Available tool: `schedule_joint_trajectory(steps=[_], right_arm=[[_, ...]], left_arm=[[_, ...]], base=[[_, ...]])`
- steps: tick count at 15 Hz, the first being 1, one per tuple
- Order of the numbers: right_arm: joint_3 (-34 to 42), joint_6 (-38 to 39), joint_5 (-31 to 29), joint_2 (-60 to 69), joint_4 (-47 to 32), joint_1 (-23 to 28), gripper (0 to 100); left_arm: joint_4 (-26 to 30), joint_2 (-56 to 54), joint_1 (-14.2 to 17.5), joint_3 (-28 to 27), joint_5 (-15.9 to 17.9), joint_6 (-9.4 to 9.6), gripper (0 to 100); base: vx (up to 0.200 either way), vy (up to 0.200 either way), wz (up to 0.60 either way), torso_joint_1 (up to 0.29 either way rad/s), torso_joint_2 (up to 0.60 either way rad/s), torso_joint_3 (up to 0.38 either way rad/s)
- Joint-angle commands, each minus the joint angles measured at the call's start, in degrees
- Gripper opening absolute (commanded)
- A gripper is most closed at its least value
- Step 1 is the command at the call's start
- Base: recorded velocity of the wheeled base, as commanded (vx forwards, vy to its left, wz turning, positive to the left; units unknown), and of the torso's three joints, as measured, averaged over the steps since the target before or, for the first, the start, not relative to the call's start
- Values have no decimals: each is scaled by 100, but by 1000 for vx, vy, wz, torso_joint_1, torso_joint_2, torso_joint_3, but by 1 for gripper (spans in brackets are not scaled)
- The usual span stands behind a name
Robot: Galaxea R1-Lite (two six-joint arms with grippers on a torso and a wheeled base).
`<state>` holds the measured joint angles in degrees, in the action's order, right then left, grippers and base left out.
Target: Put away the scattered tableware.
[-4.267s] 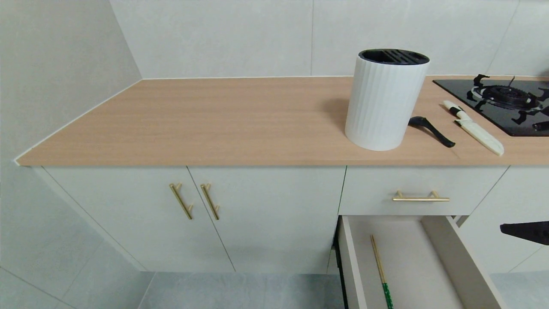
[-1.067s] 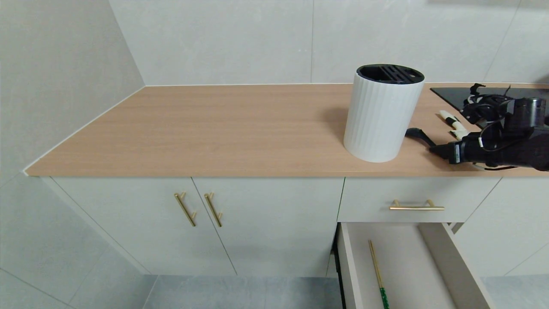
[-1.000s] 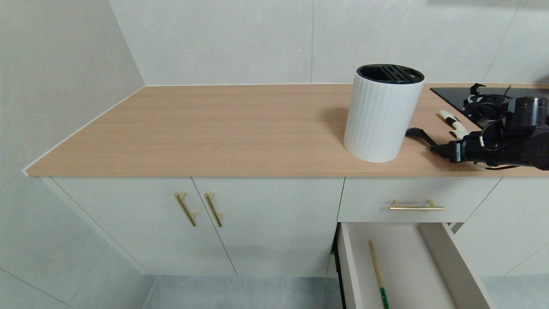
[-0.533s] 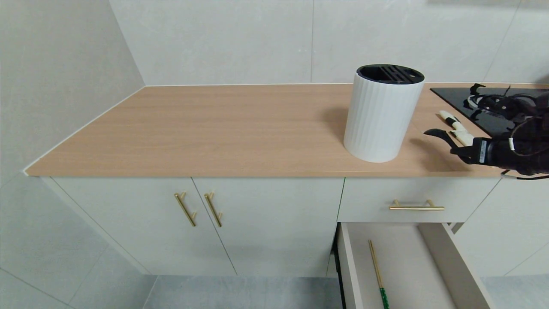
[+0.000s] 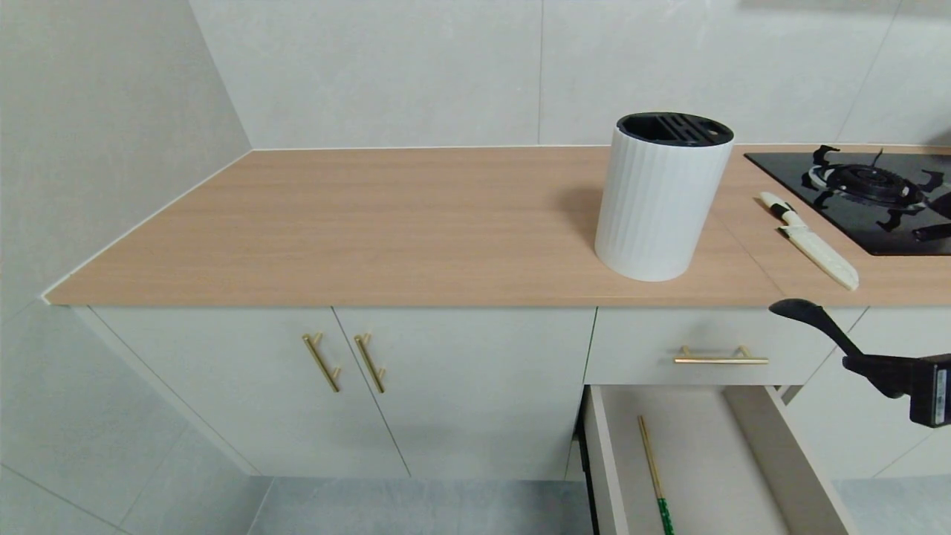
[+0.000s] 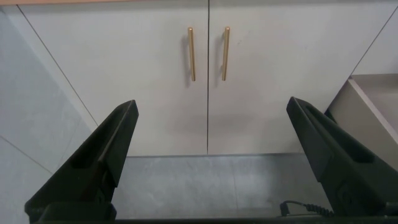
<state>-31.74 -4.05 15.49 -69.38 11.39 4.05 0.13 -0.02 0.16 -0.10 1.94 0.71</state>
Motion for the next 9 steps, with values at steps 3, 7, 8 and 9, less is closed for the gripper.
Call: schedule_joint_trajectory(steps=[3, 7, 8, 9], right_arm=[[380, -131, -3, 196, 4, -238, 0], [520, -158, -29, 82, 4, -396, 0], [564, -211, -29, 82, 13, -457, 0], [634, -290, -20, 82, 13, -501, 0]], left_arm=[[4, 2, 2, 1, 0, 0, 100], [-5, 2, 2, 1, 0, 0, 100], [4, 2, 2, 1, 0, 0, 100], [-5, 2, 2, 1, 0, 0, 100]], base=[[0, 0, 0, 0, 0, 0], [0, 0, 0, -161, 338, 198], [0, 0, 0, -203, 466, 246], [0, 0, 0, -217, 481, 256]])
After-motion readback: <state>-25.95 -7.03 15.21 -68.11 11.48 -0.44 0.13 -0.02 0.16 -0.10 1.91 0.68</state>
